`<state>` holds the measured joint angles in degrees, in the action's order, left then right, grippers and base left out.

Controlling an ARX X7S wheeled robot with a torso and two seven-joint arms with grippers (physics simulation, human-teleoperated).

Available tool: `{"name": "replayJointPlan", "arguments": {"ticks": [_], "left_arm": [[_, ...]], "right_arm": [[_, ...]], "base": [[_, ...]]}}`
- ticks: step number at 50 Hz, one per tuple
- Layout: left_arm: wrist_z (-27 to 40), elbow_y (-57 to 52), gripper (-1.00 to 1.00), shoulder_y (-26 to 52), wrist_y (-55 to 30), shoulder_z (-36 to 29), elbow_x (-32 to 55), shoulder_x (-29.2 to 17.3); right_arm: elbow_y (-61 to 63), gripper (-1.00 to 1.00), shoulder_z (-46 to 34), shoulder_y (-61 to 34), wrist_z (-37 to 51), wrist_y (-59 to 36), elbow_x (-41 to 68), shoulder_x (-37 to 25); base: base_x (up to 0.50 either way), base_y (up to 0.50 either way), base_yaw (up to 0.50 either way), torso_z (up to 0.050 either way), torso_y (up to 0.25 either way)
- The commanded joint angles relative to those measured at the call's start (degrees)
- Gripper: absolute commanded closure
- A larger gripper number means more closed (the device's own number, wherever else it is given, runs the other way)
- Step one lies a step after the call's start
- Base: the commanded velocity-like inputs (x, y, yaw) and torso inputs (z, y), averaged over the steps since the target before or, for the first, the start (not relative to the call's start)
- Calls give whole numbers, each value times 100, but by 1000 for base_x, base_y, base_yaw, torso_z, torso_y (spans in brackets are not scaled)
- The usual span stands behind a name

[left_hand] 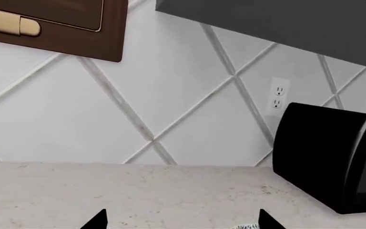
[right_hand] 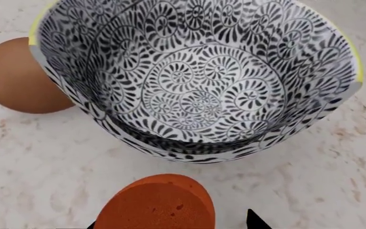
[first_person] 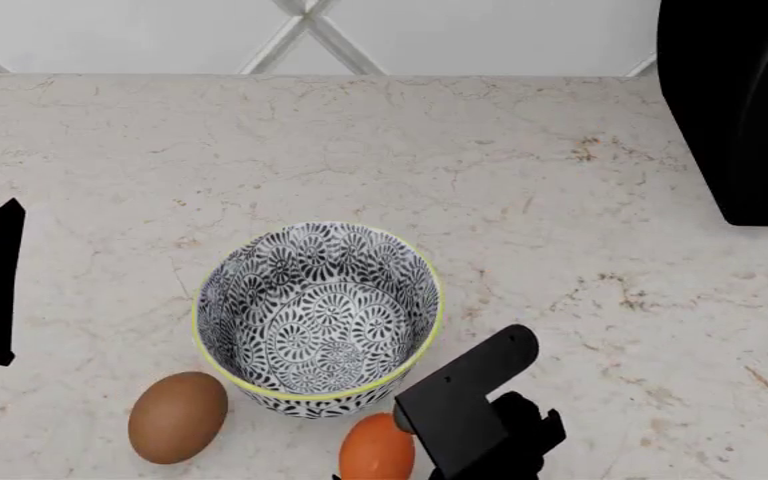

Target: Place the eggs and milk next to the bowl.

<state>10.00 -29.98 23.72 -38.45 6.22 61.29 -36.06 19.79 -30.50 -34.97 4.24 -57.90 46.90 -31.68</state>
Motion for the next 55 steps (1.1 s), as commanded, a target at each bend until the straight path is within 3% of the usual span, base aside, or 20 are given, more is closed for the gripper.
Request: {"name": "replayJointPlan", "arguments": {"ticks": [1, 55], "left_arm": [[-141, 68, -100, 23, 44, 141, -48, 95], [-30, -81, -100, 155, 11, 134, 146, 9]], "right_arm": [[-95, -100, 81, 10, -195, -40, -182, 76], [1499, -100, 1376, -19, 892, -948, 1358, -401]], "base": [[0, 0, 0, 0, 0], [0, 0, 0, 0, 0]]}}
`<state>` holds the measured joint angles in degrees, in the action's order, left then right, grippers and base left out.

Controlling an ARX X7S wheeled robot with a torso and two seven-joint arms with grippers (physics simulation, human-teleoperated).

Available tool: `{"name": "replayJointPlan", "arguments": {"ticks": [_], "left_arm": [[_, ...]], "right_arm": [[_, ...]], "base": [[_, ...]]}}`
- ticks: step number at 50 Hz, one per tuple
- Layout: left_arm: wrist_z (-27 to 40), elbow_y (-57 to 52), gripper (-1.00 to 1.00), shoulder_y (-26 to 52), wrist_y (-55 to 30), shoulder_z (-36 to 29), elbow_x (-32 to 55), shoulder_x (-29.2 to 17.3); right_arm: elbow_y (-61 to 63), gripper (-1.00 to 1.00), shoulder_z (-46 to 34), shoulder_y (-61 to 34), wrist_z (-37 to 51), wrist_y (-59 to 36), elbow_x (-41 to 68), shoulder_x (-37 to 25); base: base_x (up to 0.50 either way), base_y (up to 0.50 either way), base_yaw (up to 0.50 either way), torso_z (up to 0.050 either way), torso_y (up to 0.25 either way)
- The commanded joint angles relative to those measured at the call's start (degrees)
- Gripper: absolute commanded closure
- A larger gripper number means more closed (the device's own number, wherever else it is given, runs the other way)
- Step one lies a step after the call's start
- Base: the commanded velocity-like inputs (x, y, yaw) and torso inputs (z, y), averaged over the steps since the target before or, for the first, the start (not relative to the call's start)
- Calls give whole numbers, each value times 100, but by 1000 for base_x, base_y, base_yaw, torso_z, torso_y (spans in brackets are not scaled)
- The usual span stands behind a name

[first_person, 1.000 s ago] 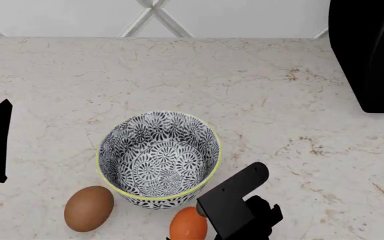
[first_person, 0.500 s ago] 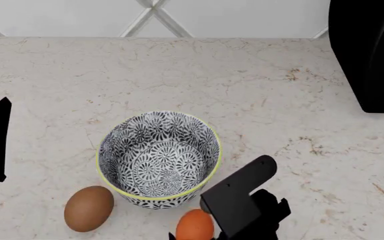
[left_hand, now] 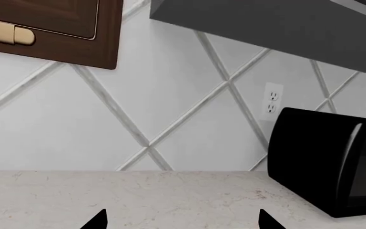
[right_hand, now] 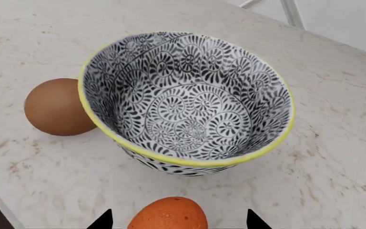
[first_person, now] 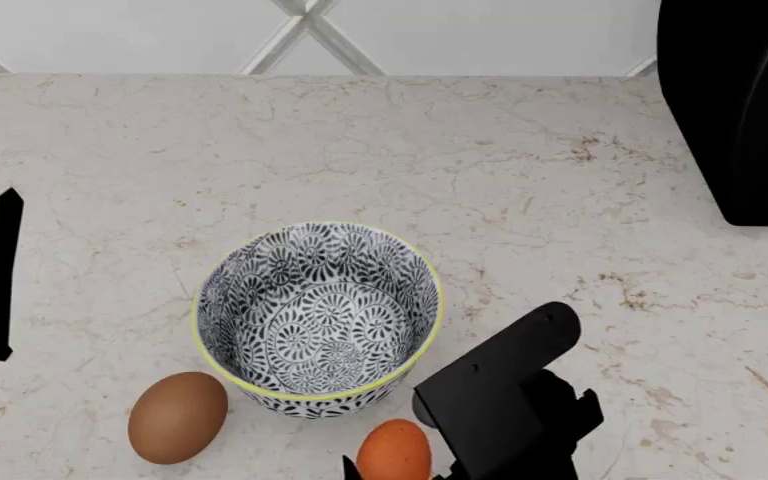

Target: Place the eggs and milk next to the bowl.

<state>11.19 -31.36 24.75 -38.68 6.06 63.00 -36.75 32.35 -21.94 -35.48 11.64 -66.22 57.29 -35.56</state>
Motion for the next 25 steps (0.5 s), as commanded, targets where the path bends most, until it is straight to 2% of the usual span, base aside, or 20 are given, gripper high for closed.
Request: {"name": "replayJointPlan", "arguments": {"ticks": [1, 16, 25], "left_arm": [[-147, 50, -100, 58, 29, 151, -13, 73], [-90, 38, -100, 121, 10, 106, -13, 62], [-25, -10, -100, -2, 64, 132, -122, 52]], "right_arm": [[266, -100, 552, 23, 179, -137, 364, -20], [757, -100, 1316, 154, 696, -233, 1222, -262], [1166, -100, 2030, 412, 1281, -196, 2026, -610]], "base": [[0, 0, 0, 0, 0], [0, 0, 0, 0, 0], [0, 0, 0, 0, 0]]}}
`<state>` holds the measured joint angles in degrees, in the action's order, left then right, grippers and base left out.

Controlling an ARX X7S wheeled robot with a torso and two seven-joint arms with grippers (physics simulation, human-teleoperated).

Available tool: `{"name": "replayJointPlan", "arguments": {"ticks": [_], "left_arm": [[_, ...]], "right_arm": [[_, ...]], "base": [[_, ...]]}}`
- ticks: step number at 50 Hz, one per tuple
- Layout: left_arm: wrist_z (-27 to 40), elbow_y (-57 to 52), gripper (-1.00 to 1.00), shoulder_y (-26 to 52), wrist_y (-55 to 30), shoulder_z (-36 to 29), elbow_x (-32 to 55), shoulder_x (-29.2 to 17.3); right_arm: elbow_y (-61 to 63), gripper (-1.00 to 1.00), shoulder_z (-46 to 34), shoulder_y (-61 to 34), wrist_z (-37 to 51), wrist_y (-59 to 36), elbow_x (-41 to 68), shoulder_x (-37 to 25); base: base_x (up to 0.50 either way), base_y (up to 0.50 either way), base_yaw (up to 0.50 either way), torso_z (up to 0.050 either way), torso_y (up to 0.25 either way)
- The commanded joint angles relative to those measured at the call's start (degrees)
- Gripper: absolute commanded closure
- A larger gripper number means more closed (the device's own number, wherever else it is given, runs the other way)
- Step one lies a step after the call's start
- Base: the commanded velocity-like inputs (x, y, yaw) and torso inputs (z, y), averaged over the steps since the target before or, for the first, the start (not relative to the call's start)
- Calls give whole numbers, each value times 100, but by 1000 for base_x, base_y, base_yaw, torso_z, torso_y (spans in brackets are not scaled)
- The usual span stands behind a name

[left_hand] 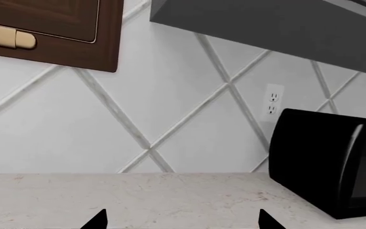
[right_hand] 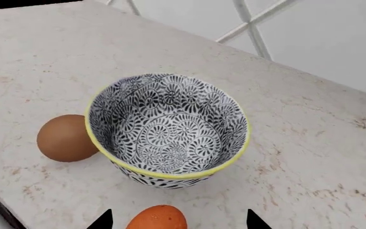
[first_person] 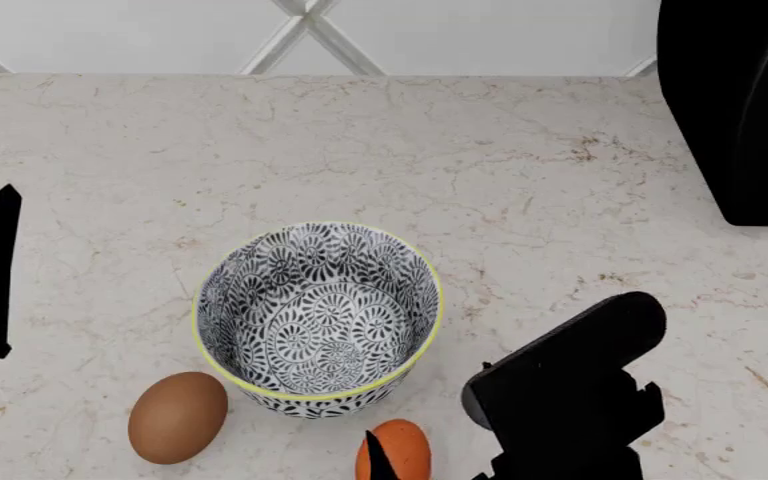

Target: Place the eggs and milk next to the bowl.

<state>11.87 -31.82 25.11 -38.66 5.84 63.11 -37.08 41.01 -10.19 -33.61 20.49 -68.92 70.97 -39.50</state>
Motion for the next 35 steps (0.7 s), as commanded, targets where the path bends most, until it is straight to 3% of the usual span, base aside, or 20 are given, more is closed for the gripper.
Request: {"name": "replayJointPlan", "arguments": {"ticks": [1, 15, 35], "left_arm": [[-78, 23, -100, -46, 57, 166, -115, 80], [-47, 79, -100, -69, 128, 28, -389, 131], [-10, 146, -100, -95, 315, -18, -767, 137]], "right_arm": [[334, -100, 932, 242, 472, 82, 765, -258], [711, -100, 1987, 625, 1467, 428, 1749, -860], [580, -100, 2716, 1311, 1717, 649, 1280, -1023]], "base": [[0, 0, 0, 0, 0], [0, 0, 0, 0, 0], [0, 0, 0, 0, 0]]}}
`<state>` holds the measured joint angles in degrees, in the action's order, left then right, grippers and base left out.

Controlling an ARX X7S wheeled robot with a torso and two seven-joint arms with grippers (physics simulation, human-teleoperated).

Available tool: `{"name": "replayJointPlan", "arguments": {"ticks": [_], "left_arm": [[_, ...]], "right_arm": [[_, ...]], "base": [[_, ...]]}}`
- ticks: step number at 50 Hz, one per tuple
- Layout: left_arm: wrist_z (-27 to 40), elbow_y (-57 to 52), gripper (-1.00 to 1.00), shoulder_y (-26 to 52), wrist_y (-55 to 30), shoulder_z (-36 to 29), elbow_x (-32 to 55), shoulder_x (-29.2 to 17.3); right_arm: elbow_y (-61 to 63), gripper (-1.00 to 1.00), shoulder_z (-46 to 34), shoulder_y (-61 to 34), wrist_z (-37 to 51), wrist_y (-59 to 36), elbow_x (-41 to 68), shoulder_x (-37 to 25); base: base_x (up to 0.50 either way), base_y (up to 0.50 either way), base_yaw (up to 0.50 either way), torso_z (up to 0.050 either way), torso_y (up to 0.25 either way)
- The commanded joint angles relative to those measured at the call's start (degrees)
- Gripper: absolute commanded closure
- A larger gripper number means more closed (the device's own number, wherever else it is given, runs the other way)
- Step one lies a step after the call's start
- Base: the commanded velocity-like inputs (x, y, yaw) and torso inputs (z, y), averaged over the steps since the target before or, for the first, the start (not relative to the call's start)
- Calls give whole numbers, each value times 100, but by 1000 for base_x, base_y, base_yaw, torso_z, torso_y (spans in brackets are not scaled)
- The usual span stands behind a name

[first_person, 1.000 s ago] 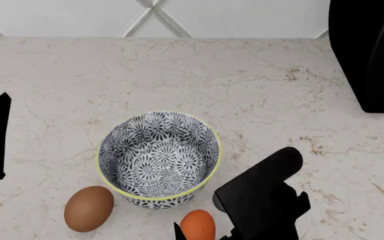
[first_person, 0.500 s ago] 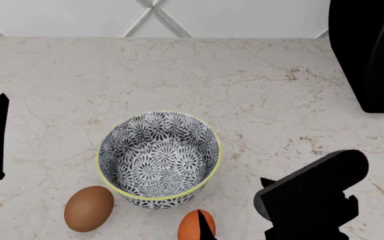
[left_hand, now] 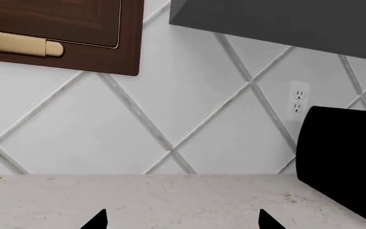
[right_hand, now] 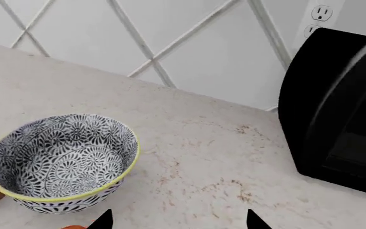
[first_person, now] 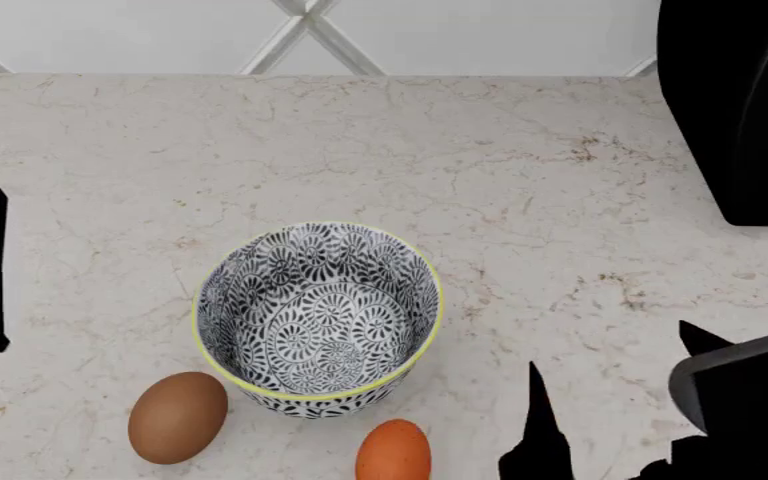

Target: Place the eggs and milk next to the bowl.

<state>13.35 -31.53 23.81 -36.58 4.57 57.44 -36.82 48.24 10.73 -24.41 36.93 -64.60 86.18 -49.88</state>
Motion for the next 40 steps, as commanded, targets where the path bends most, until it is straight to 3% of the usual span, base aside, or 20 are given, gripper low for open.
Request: {"name": "replayJointPlan", "arguments": {"ticks": [1, 23, 40], "left_arm": [[-167, 118, -100, 31, 115, 106, -207, 109], [-421, 420, -100, -37, 374, -16, -464, 207], [-324, 365, -100, 41, 297, -80, -429, 203]], "right_arm": [[-149, -100, 657, 445, 136, 207, -260, -1], [32, -100, 1976, 1890, 522, 429, -707, 170], [48, -100, 2587, 2605, 341, 555, -1104, 381]], "base": [[0, 0, 0, 0, 0], [0, 0, 0, 0, 0], [0, 0, 0, 0, 0]]}}
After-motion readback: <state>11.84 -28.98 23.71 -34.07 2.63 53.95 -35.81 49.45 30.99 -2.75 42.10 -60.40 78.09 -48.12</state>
